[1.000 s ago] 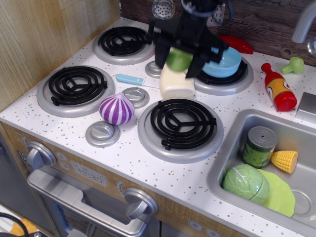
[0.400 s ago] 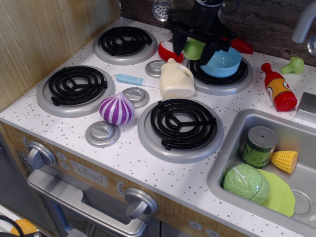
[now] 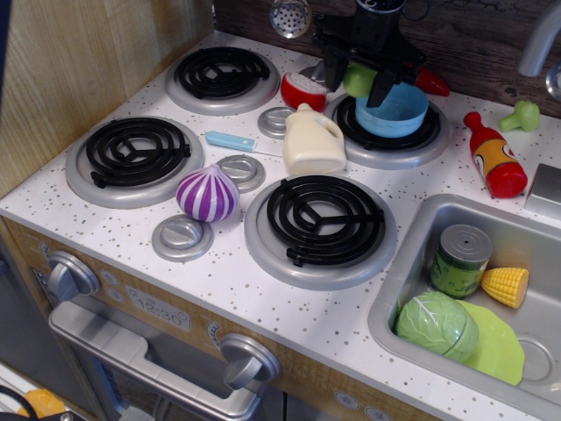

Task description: Put pear in bowl

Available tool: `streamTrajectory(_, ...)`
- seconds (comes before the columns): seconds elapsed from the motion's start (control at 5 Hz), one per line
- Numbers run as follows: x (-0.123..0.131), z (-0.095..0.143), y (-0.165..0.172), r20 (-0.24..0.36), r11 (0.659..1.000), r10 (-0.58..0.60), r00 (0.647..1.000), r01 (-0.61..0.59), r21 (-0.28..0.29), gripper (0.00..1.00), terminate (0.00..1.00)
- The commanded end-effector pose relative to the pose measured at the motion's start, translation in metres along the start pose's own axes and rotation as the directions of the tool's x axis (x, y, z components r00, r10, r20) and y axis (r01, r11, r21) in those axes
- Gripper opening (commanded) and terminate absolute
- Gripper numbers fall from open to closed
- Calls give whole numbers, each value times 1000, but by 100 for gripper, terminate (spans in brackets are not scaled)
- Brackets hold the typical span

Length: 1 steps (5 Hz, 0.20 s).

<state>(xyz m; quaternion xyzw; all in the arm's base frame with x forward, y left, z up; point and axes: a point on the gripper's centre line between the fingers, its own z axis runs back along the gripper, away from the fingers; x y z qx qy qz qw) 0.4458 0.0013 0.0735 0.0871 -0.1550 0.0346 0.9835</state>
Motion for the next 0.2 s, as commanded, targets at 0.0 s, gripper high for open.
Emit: streamTrajectory(0.0, 18, 18, 3, 81, 1000, -7, 997, 7, -10, 100, 100)
